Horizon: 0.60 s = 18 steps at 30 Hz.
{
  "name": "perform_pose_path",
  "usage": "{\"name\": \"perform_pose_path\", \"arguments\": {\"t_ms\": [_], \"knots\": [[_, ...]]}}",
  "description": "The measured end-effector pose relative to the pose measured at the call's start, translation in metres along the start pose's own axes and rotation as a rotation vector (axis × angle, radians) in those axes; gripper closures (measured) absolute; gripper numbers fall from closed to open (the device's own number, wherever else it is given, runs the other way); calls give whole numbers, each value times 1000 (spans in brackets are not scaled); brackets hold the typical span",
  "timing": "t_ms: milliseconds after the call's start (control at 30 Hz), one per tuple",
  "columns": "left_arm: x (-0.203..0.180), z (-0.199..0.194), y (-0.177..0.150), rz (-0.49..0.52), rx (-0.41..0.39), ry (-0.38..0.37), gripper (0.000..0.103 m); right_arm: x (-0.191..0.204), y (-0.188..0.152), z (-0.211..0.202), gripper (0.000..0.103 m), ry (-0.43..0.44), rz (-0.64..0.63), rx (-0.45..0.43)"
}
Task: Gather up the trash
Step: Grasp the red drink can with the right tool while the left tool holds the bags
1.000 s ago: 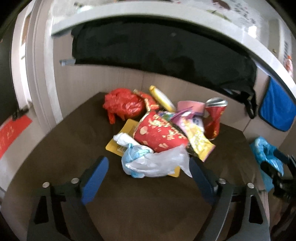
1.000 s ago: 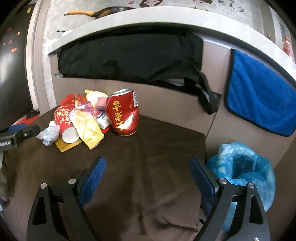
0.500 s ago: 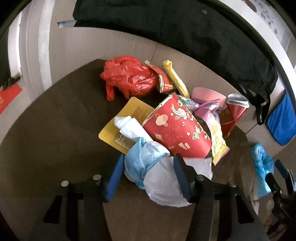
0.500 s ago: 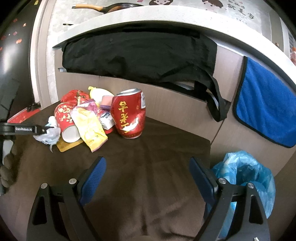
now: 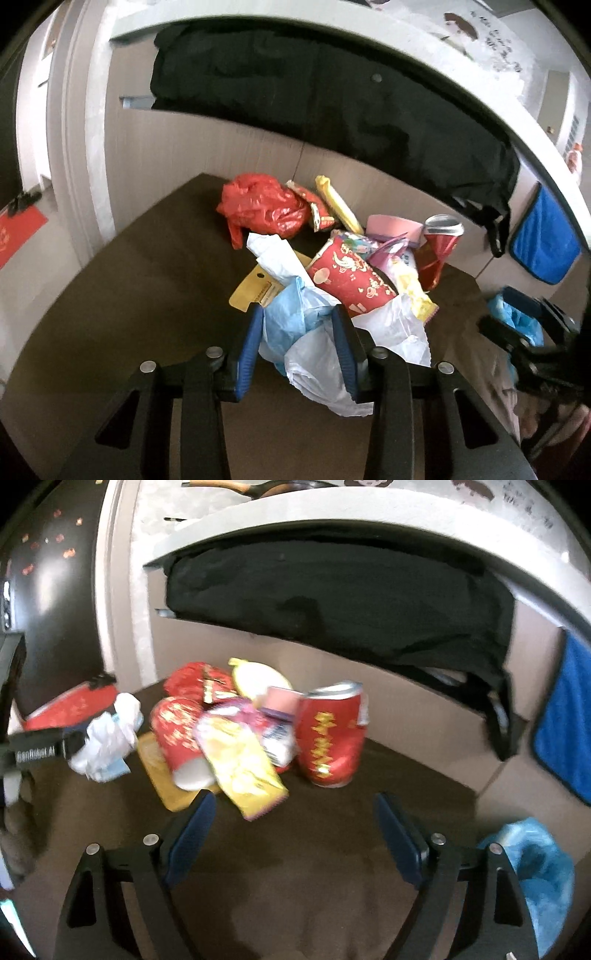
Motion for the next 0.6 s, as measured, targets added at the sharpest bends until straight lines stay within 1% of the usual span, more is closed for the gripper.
{"name": "perform_pose_path", "arguments": {"t_ms": [67, 200, 233, 300, 333, 400, 433, 467, 500, 533, 600], "knots": [[4, -7, 0, 1, -14, -21, 64, 9, 7, 7, 27, 42, -23, 15], [15, -11, 0, -13, -10, -53, 64, 33, 20, 23, 31, 84, -101, 37], [16, -10, -1, -16, -7, -53, 64, 39, 24, 31, 33, 81, -129, 48], [19, -11, -2, -22, 1, -58, 64, 46, 31, 42, 49, 44, -164, 65], [20, -11, -2, -23, 3, -63, 64, 45, 35, 44, 58, 22, -168, 60], [20, -11, -3, -21, 4, -69, 64, 32, 45, 39, 53, -48, -134, 6], [19, -10, -3, -19, 4, -71, 64, 23, 48, 37, 44, -91, -111, -17], [18, -9, -3, -17, 3, -75, 64, 12, 51, 34, 31, -136, -81, -43], [16, -7, -2, -14, 2, -78, 64, 4, 53, 32, 25, -164, -57, -62], [15, -6, -2, -13, 5, -80, 64, -4, 55, 31, 21, -190, -36, -80], [11, -4, -2, -6, 6, -82, 64, -15, 58, 36, 21, -235, -2, -91]]}}
Point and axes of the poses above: each gripper's, at about its wrist camera, not at the fingertips, and z roughly the way its jaws point, x to its left, y to its top, the point moved 2 cm from there along z, roughly the way its jaws point, and after that the axes turned 2 degrees about x, right-handed, at the moved point
